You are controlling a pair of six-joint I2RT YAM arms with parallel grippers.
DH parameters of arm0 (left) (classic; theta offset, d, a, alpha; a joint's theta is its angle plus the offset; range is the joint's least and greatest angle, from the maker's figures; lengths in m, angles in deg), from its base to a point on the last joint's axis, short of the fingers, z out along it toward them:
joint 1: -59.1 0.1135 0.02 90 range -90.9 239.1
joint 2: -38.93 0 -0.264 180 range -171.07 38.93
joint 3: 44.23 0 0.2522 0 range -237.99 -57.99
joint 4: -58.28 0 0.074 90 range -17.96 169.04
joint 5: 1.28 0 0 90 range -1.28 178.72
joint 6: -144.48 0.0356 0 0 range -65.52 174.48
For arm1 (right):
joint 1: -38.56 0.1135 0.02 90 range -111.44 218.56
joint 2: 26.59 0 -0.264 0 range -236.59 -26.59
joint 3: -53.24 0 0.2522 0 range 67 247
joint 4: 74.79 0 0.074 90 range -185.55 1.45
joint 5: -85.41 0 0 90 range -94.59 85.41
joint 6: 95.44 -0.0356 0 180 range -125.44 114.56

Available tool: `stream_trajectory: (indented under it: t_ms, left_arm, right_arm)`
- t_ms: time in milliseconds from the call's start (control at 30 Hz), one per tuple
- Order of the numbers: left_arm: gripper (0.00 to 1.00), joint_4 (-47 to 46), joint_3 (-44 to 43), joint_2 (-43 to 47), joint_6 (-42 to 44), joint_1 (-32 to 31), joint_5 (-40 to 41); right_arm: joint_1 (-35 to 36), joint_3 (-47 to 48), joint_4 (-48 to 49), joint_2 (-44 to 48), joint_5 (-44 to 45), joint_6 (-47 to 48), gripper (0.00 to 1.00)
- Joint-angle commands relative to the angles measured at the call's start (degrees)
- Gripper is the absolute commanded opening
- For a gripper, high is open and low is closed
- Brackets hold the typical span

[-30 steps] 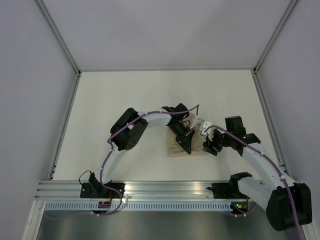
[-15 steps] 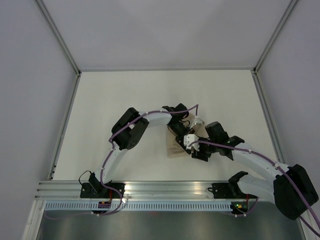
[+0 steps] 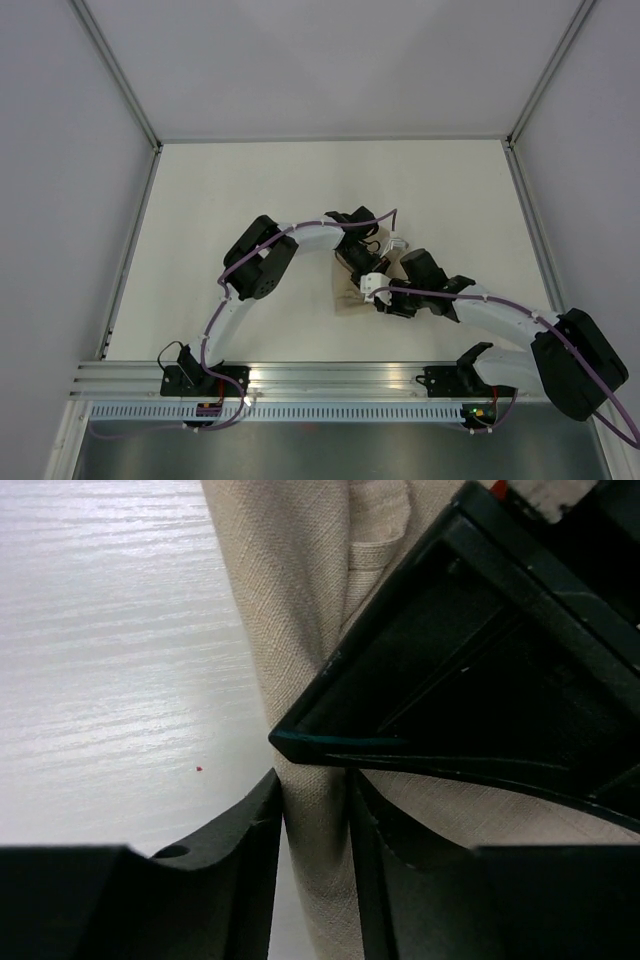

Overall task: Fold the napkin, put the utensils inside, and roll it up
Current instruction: Roll the napkin with the utensil

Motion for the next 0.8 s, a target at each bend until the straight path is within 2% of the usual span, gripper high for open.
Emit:
stream_trajectory:
  t_ms: [0,100,367,600,767]
  left_arm:
    - [0.24,2.17,0.14,-1.35,-2.16,0.05,10.5]
    - [0.29,-0.19,1.19,1.46,-3.74,0.05,11.81]
    - [0.35,-10.3,6.03,9.55,-11.91,1.01,12.62]
    - [0.35,-15.22,9.45,14.56,-15.08,2.24,14.71]
    - [0.29,-22.78,14.98,20.61,-18.94,3.56,17.35]
  right_arm:
    - [0.22,-0.62,2.59,-1.51,1.3,-1.19,0.36]
    - [0.22,-0.27,2.33,-2.47,1.03,-1.8,0.26]
    - [0.04,1.57,-1.01,-5.11,-1.34,-1.98,0.19]
    - [-1.97,2.54,-2.94,-7.31,-4.5,-0.84,0.17]
    - [-4.79,3.86,-5.49,-8.8,-7.84,0.91,0.16]
